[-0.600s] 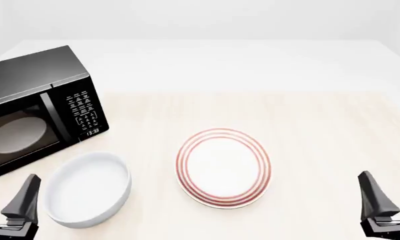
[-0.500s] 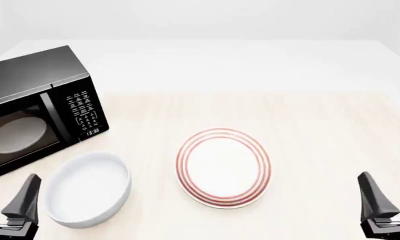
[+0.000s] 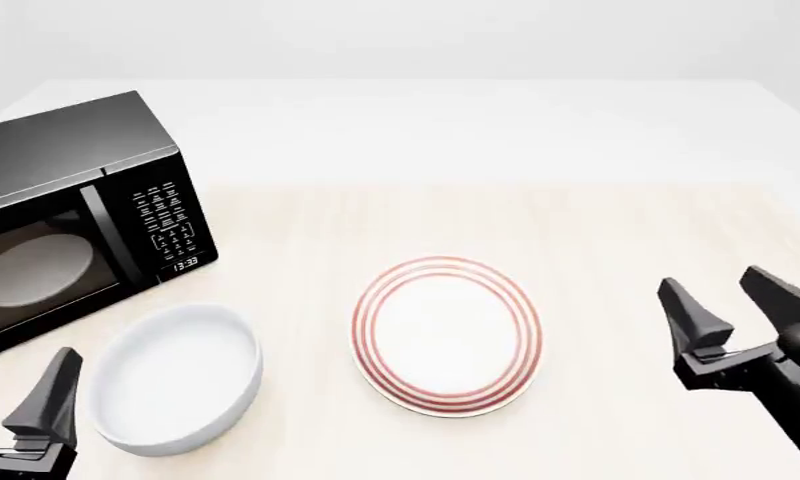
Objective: Put the white bowl to the right of the plate.
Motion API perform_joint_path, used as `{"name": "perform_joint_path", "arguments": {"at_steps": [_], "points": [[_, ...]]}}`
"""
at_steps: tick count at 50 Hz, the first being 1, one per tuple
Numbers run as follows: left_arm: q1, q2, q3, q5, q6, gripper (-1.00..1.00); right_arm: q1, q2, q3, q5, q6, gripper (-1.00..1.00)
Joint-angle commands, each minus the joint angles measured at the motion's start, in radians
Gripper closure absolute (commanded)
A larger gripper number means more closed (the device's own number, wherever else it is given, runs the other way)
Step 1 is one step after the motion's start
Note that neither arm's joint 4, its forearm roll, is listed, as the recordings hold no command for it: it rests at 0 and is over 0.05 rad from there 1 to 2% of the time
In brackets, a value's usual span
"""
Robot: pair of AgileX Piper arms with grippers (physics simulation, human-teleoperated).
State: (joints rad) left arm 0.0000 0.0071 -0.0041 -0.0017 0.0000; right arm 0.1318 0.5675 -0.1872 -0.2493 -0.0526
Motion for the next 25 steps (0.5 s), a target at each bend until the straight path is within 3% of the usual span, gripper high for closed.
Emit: {"name": "perform_joint_path", "arguments": {"at_steps": [1, 5, 11, 15, 19, 20, 25], "points": [[0.000, 0.000, 0.000, 0.000, 0.000, -1.00, 0.126, 0.345, -0.165, -0.100, -0.023, -1.00], [0.000, 0.000, 0.000, 0.000, 0.000, -1.00, 0.163, 0.471, -0.239, -0.096, -0.043, -1.00], [0.000, 0.000, 0.000, 0.000, 0.000, -1.00, 0.211, 0.529, -0.353, -0.045, -0.045, -1.00], [0.000, 0.000, 0.000, 0.000, 0.000, -1.00, 0.274, 0.634, -0.483, 0.039, 0.005, -1.00], [0.000, 0.000, 0.000, 0.000, 0.000, -1.00, 0.315, 0.684, -0.547, 0.066, -0.025, -1.00], [0.000, 0.000, 0.000, 0.000, 0.000, -1.00, 0.324, 0.719, -0.568, 0.074, -0.054, -1.00], [0.000, 0.000, 0.000, 0.000, 0.000, -1.00, 0.394, 0.790, -0.661, 0.122, -0.047, -1.00]]}}
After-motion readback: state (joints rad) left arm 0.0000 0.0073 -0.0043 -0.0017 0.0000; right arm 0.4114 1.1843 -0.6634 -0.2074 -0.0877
